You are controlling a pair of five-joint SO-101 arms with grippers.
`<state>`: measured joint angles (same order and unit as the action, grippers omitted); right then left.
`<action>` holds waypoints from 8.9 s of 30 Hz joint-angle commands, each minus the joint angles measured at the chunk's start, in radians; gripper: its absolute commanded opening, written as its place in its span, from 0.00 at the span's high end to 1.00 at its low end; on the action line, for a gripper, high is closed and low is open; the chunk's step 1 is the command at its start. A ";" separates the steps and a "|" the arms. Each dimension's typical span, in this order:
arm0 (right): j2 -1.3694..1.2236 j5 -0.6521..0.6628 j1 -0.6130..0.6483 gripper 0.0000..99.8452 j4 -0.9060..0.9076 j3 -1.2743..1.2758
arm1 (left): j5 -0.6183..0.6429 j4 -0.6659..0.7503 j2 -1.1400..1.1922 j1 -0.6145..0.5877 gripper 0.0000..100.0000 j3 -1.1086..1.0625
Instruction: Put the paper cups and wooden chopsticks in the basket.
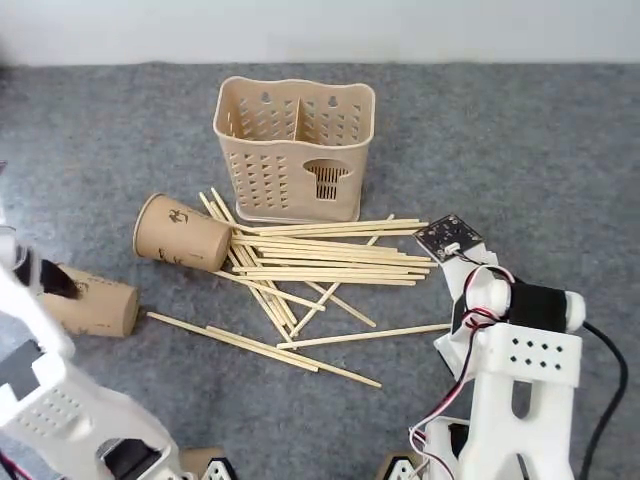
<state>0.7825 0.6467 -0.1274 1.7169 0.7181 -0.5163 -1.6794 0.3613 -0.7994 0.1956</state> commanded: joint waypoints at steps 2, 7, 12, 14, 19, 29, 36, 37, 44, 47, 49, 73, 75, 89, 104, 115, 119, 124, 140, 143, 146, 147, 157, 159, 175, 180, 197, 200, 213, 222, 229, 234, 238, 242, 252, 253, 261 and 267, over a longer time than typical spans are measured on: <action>0.007 0.006 0.004 0.91 -0.012 -0.006 | -0.064 -0.074 0.015 0.040 0.74 -0.004; 0.008 0.006 0.004 0.91 -0.010 -0.006 | -0.071 -0.074 0.015 0.055 0.75 -0.048; 0.008 0.005 0.004 0.91 -0.012 -0.006 | -0.071 -0.075 0.005 0.107 0.92 -0.090; 0.008 0.005 0.004 0.91 -0.012 -0.006 | -0.069 -0.075 0.005 0.120 0.95 -0.091; 0.008 0.005 0.004 0.91 -0.013 -0.006 | -0.068 -0.075 0.003 0.127 0.99 -0.090; 0.010 0.005 0.005 0.91 -0.016 -0.006 | -0.066 -0.075 -0.021 0.127 0.99 -0.085; 0.013 0.005 0.005 0.91 -0.016 -0.006 | -0.066 -0.075 -0.290 0.124 0.99 -0.091; 0.013 0.005 0.005 0.91 -0.016 -0.006 | -0.066 -0.075 -0.327 0.126 0.99 -0.091; 0.013 0.005 0.005 0.91 -0.016 -0.006 | -0.064 -0.075 -0.508 0.129 0.99 -0.093; 0.013 0.005 0.005 0.91 -0.016 -0.006 | -0.066 -0.075 -0.552 0.157 0.99 -0.139; 0.013 0.005 0.005 0.91 -0.016 -0.006 | -0.069 -0.075 -0.574 0.183 0.99 -0.197; 0.013 0.005 0.002 0.91 -0.010 -0.006 | -0.071 -0.043 -0.585 0.313 0.98 -0.415; 0.013 0.005 0.001 0.91 -0.010 -0.006 | -0.071 -0.043 -0.586 0.313 0.98 -0.412; 0.013 0.005 0.001 0.91 -0.007 -0.006 | -0.066 -0.068 -0.594 0.307 0.80 -0.332; 0.013 0.008 0.001 0.91 -0.012 -0.006 | -0.066 -0.072 -0.908 0.057 0.80 -0.154; 0.004 0.017 0.004 0.99 -0.022 -0.006 | -0.069 -0.018 -0.950 -0.219 0.80 -0.246; 0.013 0.080 0.004 0.99 -0.030 -0.008 | -0.069 0.074 -0.951 -0.290 0.80 -0.384; 0.015 0.087 0.005 0.99 -0.042 -0.066 | -0.069 0.207 -0.951 -0.365 0.80 -0.529; 0.015 0.083 0.122 0.99 0.019 -0.290 | -0.069 0.425 -0.953 -0.471 0.80 -0.826; 0.015 0.080 0.232 0.99 0.071 -0.400 | -0.069 0.437 -0.953 -0.471 0.80 -0.862; 0.004 0.041 0.308 0.99 0.073 -0.502 | -0.068 0.488 -0.953 -0.473 0.80 -0.888; 0.002 0.035 0.332 0.99 0.073 -0.525 | -0.066 0.506 -0.953 -0.473 0.80 -0.900; 0.002 -0.029 0.618 0.99 0.012 -0.652 | -0.066 0.637 -0.953 -0.473 0.80 -1.035; 0.002 -0.044 0.687 0.99 -0.044 -0.652 | -0.064 0.674 -0.953 -0.473 0.80 -1.067; -0.257 -0.094 1.030 0.99 -0.455 -0.654 | 0.075 0.974 -0.953 -0.466 0.80 -1.333; -0.275 -0.094 1.084 0.99 -0.575 -0.654 | 0.077 0.979 -0.948 -0.465 0.80 -1.349; -0.490 -0.092 1.311 0.99 -0.843 -0.704 | 0.077 0.977 -0.951 -0.468 0.80 -1.451; -0.561 -0.092 1.313 0.99 -0.845 -0.772 | 0.077 0.980 -0.951 -0.468 0.80 -1.474; -0.917 -0.092 1.313 0.99 -0.796 -1.057 | 0.078 0.977 -0.947 -0.468 0.80 -1.481; -1.020 -0.092 1.320 0.99 -0.700 -1.174 | 0.140 0.979 -0.951 -0.466 0.80 -1.500; -1.056 -0.114 1.323 0.85 -0.696 -1.174 | 0.161 0.980 -0.953 -0.468 0.80 -1.500; -1.044 -0.178 1.319 0.81 -0.668 -1.275 | 0.161 0.980 -0.953 -0.468 0.80 -1.500; -1.030 -0.178 1.297 0.81 -0.588 -1.384 | 0.161 0.980 -0.953 -0.466 0.80 -1.501; -1.017 -0.186 1.233 0.81 -0.490 -1.456 | 0.161 0.980 -0.953 -0.466 0.80 -1.501; -1.017 -0.377 0.993 0.81 -0.275 -1.462 | 0.161 0.980 -0.953 -0.466 0.80 -1.501; -1.017 -0.393 0.980 0.81 -0.252 -1.462 | 0.161 0.980 -0.953 -0.466 0.80 -1.501; -1.013 -0.534 0.909 0.81 0.015 -1.464 | 0.161 0.980 -0.953 -0.466 0.80 -1.501; -0.998 -0.545 0.846 0.85 0.081 -1.419 | 0.158 0.979 -0.953 -0.466 0.80 -1.495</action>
<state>-0.2885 0.1143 0.7564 1.7522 -0.6920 -0.3659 -0.7066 -0.5715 -1.2674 -1.3019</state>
